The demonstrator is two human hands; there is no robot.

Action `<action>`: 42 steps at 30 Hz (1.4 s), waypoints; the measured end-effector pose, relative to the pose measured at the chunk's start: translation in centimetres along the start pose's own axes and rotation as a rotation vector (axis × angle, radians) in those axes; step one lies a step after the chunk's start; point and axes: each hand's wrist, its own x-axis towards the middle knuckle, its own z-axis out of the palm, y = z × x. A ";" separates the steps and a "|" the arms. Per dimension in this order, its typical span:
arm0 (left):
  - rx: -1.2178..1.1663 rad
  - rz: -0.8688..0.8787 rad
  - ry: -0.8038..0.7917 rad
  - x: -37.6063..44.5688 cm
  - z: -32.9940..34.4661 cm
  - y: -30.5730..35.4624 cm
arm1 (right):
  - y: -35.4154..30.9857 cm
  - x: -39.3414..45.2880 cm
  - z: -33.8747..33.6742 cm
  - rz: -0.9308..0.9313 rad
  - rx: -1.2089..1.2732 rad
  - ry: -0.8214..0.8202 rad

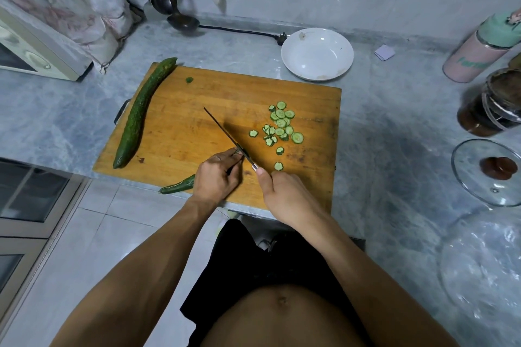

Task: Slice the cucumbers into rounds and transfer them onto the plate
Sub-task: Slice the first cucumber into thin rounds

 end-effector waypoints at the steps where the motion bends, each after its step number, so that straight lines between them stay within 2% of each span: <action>1: 0.008 0.003 0.001 0.0 0.1 0.0 | -0.1 0.3 0.3 0.004 0.008 0.004; 10: 0.226 0.050 0.055 -0.5 0.2 0.6 | -0.2 0.7 0.6 0.022 0.043 0.029; 15: 0.147 0.023 0.131 -0.7 0.9 0.2 | 0.3 1.2 0.2 0.001 0.064 0.031; 29: 0.131 0.026 0.071 -0.8 1.2 -0.1 | 0.3 -1.2 -0.4 -0.064 -0.036 0.003; 42: 0.125 -0.008 0.022 -0.9 1.3 0.1 | 0.0 1.2 0.7 0.027 0.027 -0.034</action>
